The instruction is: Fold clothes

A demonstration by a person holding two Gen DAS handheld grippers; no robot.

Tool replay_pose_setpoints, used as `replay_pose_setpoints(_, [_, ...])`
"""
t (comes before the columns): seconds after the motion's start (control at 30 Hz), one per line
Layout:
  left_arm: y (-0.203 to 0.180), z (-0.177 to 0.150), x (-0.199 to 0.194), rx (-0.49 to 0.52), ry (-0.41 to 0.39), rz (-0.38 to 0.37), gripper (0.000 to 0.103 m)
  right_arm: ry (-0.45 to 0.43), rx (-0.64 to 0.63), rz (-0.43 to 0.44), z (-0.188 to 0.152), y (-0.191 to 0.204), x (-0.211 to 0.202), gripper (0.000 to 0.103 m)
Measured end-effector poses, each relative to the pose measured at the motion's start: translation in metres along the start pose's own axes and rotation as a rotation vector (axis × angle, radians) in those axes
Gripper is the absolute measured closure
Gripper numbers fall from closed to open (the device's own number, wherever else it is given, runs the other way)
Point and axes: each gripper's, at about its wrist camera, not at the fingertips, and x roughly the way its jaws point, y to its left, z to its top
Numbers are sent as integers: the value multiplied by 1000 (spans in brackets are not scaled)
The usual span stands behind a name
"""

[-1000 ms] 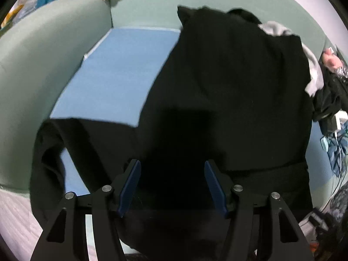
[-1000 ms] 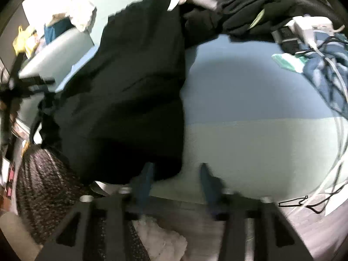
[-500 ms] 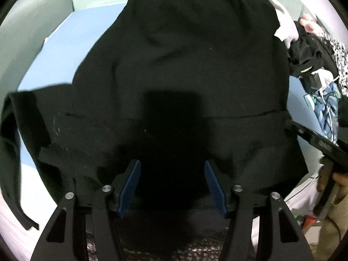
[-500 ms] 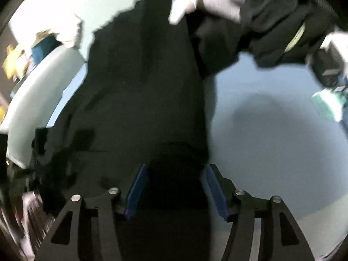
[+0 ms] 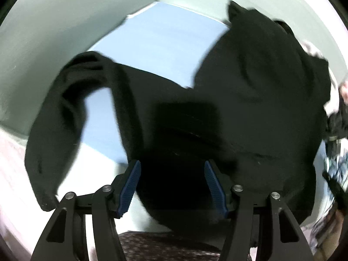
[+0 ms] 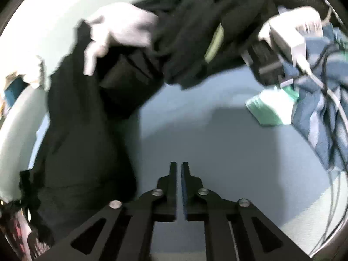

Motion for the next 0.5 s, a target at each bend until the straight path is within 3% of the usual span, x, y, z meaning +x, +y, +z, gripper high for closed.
replay_pose_setpoints(0.03, [9, 2, 0, -30, -5, -7, 41, -12, -38, 20, -2, 9, -6, 72])
replay_pose_setpoints(0.1, [30, 7, -1, -139, -18, -31, 41, -5, -126, 67, -13, 34, -10, 72])
replay_pose_setpoints(0.2, [61, 15, 1, -317, -28, -89, 41, 43, -199, 150, -34, 65, -2, 67])
replay_pose_setpoints(0.27, [77, 18, 1, -402, -48, -84, 41, 83, -229, 179, -46, 83, 10, 62])
replay_pose_setpoints(0.33, [85, 21, 2, -452, -77, -72, 41, 131, -239, 167, -56, 94, 27, 62])
replay_pose_setpoints(0.43, [88, 26, 14, -484, -84, -122, 41, 158, -230, 182, -64, 103, 38, 54])
replay_pose_setpoints(0.5, [87, 33, 18, -489, -110, -167, 41, 156, -235, 179, -67, 104, 36, 54])
